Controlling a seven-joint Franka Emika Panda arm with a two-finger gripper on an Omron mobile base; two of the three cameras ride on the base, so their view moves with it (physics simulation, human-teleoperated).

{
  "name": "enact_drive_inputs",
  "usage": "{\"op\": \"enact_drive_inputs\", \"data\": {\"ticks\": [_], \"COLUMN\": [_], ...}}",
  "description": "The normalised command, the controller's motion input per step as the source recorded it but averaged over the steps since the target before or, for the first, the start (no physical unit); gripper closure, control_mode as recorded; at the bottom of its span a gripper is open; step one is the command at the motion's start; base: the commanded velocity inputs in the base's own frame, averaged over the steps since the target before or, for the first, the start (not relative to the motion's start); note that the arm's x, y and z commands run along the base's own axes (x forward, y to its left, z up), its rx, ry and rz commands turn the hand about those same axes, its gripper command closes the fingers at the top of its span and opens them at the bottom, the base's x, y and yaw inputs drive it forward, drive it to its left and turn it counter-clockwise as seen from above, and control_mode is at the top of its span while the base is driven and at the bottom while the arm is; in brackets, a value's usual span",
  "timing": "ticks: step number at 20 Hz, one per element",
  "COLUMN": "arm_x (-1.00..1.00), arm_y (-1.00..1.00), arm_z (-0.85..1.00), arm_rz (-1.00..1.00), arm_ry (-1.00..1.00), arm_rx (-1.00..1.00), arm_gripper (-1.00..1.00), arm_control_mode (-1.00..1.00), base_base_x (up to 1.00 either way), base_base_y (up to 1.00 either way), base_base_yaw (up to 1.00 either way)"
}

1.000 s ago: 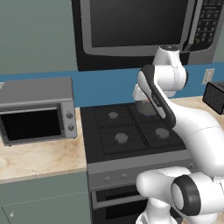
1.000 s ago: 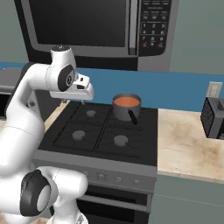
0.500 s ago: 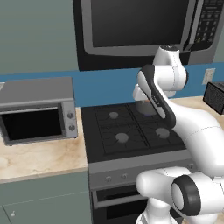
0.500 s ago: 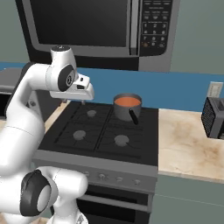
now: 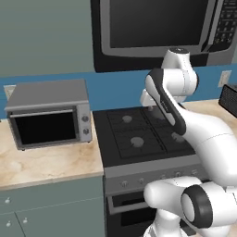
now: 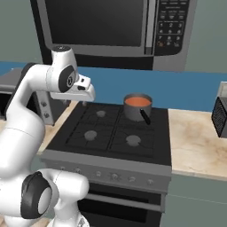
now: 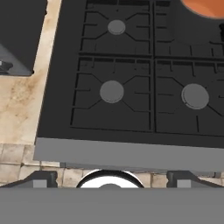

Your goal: Wait until the marinara sauce is simmered to a deep red color and then turn off the stove.

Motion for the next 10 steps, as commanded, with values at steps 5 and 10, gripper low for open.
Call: {"op": "enact_drive_inputs", "data": {"ticks": [5, 10], "arm_x": [0.00, 0.00], "arm_y": [0.00, 0.00], "arm_z": [0.00, 0.00], "arm_rz": [0.00, 0.00], "arm_ry": [0.00, 0.00], "arm_rx": [0.00, 0.00], "arm_gripper": [-1.00, -1.00], "arm_control_mode": [1.00, 1.00], "base_base_x": [-0.12, -0.12], "base_base_y": [0.06, 0.14], "base_base_yaw": [0.00, -0.08]}}
